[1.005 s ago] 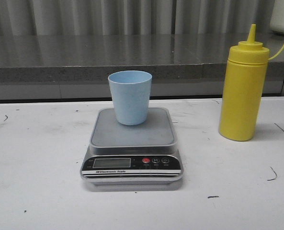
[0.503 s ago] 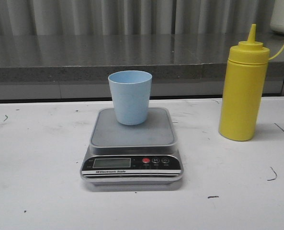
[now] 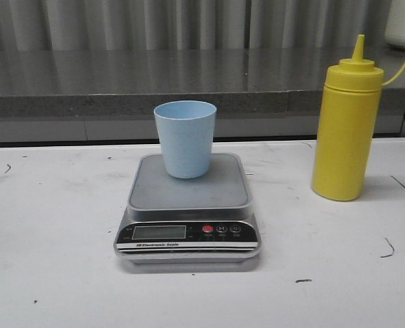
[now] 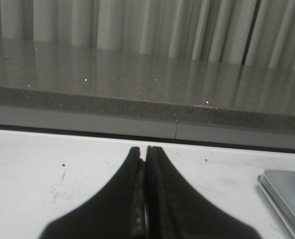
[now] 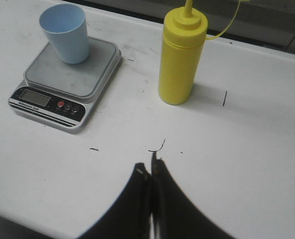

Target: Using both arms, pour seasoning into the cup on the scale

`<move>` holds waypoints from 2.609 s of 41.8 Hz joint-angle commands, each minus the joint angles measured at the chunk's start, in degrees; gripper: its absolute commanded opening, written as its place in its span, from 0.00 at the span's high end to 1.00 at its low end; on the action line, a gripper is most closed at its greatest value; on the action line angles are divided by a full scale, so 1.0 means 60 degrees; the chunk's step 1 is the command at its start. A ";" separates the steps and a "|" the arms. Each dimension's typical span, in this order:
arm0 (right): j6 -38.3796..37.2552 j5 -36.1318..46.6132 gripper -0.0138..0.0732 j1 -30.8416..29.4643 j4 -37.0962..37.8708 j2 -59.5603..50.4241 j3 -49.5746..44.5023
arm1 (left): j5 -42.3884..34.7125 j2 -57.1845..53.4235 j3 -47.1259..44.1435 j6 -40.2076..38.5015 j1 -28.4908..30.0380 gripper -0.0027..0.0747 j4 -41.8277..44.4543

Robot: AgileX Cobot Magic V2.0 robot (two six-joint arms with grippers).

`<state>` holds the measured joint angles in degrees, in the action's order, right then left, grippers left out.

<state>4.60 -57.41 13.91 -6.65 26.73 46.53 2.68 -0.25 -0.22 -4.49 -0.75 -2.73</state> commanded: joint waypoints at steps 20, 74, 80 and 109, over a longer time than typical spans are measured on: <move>0.0095 0.0589 0.92 0.0026 0.0031 0.0089 0.0301 | -0.0900 -0.0171 -0.0243 -0.0082 -0.0219 0.99 -0.0070; 0.0086 0.8080 0.92 -0.1998 0.0860 -0.4572 -0.6946 | -0.0900 -0.0171 -0.0243 -0.0082 -0.0219 0.99 -0.0070; 0.0086 0.9140 0.92 -0.2008 0.0835 -0.4711 -0.7872 | -0.0900 -0.0171 -0.0243 -0.0082 -0.0219 0.99 -0.0070; -0.1227 0.9767 0.92 -0.2016 0.1219 -0.4711 -0.7964 | -0.0900 -0.0156 -0.0243 -0.0082 -0.0219 0.99 -0.0070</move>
<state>0.55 -4.99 2.21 -0.84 -0.59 -1.56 2.25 -0.25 -0.22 -4.49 -1.62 -2.73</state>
